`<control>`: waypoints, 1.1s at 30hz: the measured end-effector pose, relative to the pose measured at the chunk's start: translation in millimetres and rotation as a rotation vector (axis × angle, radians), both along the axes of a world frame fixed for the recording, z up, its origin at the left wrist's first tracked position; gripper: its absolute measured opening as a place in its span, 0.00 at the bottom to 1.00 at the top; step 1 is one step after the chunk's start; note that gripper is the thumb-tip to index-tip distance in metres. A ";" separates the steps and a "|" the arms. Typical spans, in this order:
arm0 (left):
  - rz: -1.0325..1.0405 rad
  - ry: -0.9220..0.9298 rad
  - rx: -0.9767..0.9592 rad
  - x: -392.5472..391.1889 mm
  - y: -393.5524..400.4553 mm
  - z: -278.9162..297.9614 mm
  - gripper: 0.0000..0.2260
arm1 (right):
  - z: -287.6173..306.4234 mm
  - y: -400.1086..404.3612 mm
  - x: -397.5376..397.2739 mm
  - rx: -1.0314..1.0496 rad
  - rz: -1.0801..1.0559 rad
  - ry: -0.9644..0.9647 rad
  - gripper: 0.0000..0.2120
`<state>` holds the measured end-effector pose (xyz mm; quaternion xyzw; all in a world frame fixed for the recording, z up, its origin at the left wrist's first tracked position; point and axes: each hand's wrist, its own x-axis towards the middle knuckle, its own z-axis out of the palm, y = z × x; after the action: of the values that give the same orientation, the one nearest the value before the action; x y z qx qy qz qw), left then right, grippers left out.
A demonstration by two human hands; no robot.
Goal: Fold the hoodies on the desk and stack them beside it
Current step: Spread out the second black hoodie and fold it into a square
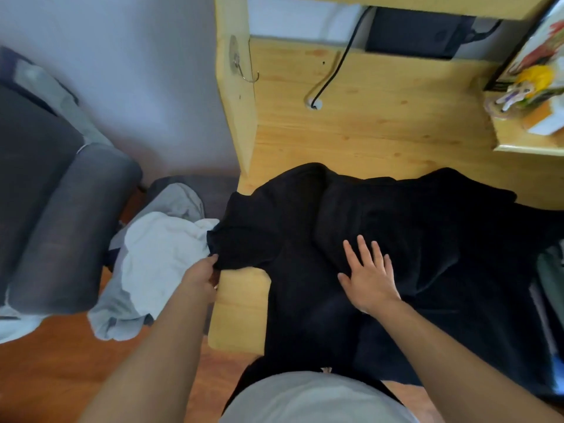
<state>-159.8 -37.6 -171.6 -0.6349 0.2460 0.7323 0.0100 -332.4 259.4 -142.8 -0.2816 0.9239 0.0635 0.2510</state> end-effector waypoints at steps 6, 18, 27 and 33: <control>0.673 0.455 -0.065 4.6 12.6 28.3 0.17 | 1.0 17.6 20.4 -0.018 -0.220 0.021 0.39; 0.782 0.931 -0.202 27.0 -13.7 131.0 0.23 | 21.1 27.0 -14.6 -0.153 -0.320 -0.340 0.38; -0.862 0.407 -1.402 -26.1 198.5 120.5 0.11 | 96.0 140.5 -73.8 -1.393 -1.189 -1.050 0.25; -1.275 -0.204 -1.599 -7.8 229.5 22.6 0.34 | 82.4 206.1 -51.5 -0.997 -1.178 -1.037 0.30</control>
<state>-167.5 191.8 -149.0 -0.2663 0.9512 0.1555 -0.0080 -383.9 465.5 -60.4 0.1643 0.6107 -0.6125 0.4742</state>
